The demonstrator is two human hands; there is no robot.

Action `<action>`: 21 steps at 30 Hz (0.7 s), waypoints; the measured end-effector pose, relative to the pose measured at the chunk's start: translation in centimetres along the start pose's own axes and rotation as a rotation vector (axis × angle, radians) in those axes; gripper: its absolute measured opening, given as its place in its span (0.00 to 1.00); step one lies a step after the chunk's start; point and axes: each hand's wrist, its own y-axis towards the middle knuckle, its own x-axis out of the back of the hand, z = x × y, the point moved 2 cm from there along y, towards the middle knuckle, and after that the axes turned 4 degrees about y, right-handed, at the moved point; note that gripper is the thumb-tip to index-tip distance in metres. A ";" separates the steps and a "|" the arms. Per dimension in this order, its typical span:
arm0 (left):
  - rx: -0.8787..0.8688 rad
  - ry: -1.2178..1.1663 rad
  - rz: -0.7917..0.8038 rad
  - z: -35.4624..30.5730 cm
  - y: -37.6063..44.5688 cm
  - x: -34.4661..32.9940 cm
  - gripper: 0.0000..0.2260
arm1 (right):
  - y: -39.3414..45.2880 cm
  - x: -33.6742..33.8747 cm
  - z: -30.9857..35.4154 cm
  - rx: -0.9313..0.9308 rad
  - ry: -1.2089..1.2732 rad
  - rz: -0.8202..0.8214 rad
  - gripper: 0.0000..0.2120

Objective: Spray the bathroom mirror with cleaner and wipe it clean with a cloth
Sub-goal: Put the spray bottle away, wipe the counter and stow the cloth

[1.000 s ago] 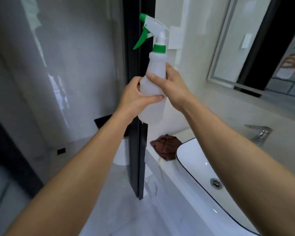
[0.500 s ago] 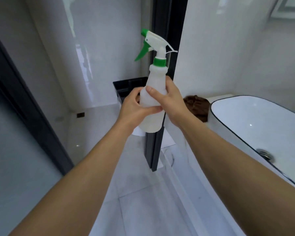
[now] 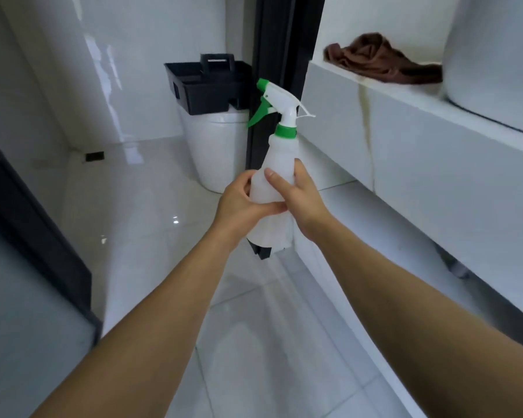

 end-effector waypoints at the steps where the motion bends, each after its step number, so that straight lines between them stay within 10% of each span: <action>1: 0.000 -0.005 0.011 1.6 0.0 -0.5 0.29 | -0.3 0.0 -1.5 0.000 -0.005 -0.013 0.24; 21: 0.025 -0.003 0.240 13.7 -1.3 -11.0 0.34 | -5.0 6.8 -14.3 -0.078 -0.138 -0.167 0.21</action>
